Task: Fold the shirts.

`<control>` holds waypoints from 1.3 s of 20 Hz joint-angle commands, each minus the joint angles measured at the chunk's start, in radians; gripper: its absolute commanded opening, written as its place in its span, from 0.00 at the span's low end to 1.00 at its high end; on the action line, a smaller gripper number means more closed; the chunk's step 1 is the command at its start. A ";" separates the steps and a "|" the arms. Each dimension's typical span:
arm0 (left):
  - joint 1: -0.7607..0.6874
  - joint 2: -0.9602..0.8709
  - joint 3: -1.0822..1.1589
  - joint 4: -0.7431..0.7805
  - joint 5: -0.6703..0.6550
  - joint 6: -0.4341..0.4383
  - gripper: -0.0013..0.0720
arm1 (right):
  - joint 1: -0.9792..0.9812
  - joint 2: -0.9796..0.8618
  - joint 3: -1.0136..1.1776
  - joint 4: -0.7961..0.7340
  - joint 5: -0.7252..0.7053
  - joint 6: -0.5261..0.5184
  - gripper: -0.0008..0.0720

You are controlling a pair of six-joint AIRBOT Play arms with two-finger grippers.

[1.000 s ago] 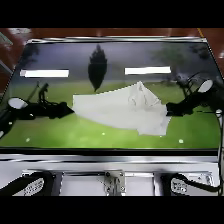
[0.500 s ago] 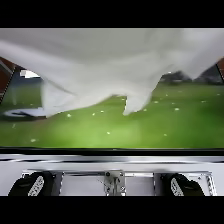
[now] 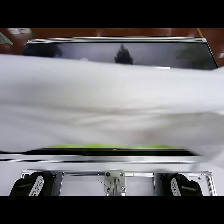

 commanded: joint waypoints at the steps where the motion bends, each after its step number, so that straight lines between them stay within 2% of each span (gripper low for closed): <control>1: 0.002 0.006 -0.035 0.076 -0.201 -0.019 0.07 | 0.001 -0.013 0.003 -0.046 0.352 0.010 0.10; 3: 0.002 0.006 -0.137 0.076 -0.247 -0.019 0.07 | 0.001 -0.077 -0.013 -0.047 0.559 0.041 0.10; 4: 0.002 0.005 -0.200 0.076 -0.248 -0.015 0.07 | 0.001 -0.107 -0.039 -0.059 0.602 0.050 0.10; 6: 0.002 -0.017 -0.349 0.087 -0.239 -0.014 0.07 | 0.001 -0.160 -0.155 -0.065 0.596 0.053 0.10; 8: 0.002 -0.071 -0.507 0.092 -0.177 -0.002 0.07 | 0.001 -0.220 -0.326 -0.029 0.531 0.053 0.10; 9: 0.000 -0.113 -0.581 0.090 -0.126 0.011 0.07 | 0.001 -0.253 -0.414 -0.004 0.449 0.051 0.10; 12: -0.001 -0.278 -0.703 0.090 0.049 0.015 0.07 | 0.002 -0.406 -0.595 0.079 0.029 0.051 0.10; 14: -0.001 -0.412 -0.707 0.071 0.154 0.016 0.07 | 0.002 -0.557 -0.608 0.178 -0.204 0.047 0.10; 16: -0.005 -0.531 -0.707 0.007 0.280 0.016 0.07 | 0.002 -0.699 -0.608 0.317 -0.379 0.004 0.10; 18: -0.035 -0.639 -0.707 -0.043 0.396 0.016 0.07 | 0.018 -0.819 -0.608 0.416 -0.489 -0.084 0.10; 21: -0.114 -0.769 -0.707 -0.041 0.539 0.122 0.07 | 0.105 -0.940 -0.608 0.353 -0.654 -0.239 0.10; 24: -0.148 -0.864 -0.707 -0.041 0.653 0.144 0.07 | 0.159 -1.017 -0.608 0.336 -0.886 -0.217 0.10; 26: -0.145 -0.921 -0.707 -0.041 0.685 0.143 0.07 | 0.169 -1.051 -0.608 0.338 -0.945 -0.168 0.10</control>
